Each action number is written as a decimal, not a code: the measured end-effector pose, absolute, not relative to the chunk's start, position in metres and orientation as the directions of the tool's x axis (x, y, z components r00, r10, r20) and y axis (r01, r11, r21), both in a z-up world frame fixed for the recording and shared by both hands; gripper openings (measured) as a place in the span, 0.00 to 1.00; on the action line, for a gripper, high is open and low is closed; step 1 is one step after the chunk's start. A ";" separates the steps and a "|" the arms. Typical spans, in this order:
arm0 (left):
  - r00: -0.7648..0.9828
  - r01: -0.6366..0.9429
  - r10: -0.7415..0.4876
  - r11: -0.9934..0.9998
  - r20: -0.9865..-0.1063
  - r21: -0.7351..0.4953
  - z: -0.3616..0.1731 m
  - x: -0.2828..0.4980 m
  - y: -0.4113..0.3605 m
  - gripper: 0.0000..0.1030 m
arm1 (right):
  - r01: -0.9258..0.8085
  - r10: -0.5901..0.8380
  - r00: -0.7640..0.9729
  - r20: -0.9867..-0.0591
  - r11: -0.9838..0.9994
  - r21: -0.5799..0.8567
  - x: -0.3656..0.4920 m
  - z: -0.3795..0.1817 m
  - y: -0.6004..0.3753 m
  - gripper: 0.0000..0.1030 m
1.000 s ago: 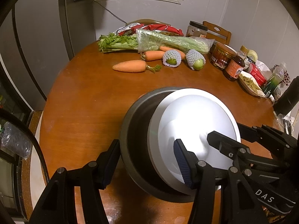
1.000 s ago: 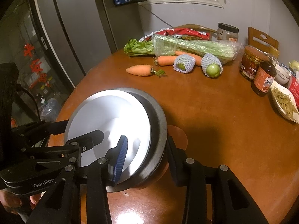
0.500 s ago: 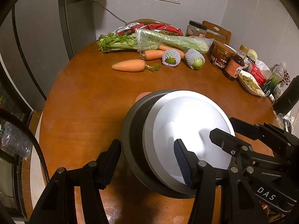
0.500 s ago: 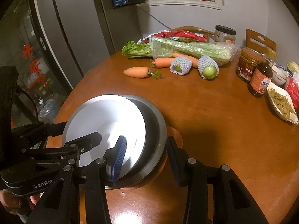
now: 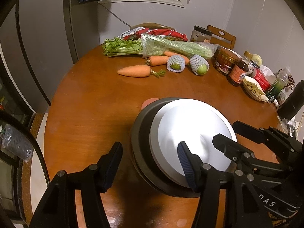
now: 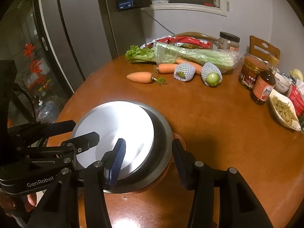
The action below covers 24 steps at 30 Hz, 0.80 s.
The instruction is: Organize plates and bowls
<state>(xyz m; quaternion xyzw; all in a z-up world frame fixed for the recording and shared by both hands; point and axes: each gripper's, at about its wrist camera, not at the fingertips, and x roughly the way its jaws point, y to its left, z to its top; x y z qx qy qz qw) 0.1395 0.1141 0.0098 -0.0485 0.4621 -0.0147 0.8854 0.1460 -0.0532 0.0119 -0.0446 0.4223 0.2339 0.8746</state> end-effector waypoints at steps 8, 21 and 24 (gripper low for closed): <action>0.593 -0.029 -0.064 0.995 -0.803 -0.101 0.015 0.135 0.117 0.61 | -0.444 0.369 0.540 -0.757 0.888 0.116 0.144 0.014 -0.055 0.51; 0.627 -0.046 -0.037 0.995 -0.778 -0.084 0.026 0.120 0.118 0.61 | -0.443 0.368 0.562 -0.741 0.890 0.106 0.136 0.022 -0.058 0.55; 0.638 -0.059 -0.018 0.996 -0.770 -0.072 0.031 0.115 0.119 0.61 | -0.446 0.372 0.571 -0.732 0.889 0.104 0.131 0.026 -0.058 0.56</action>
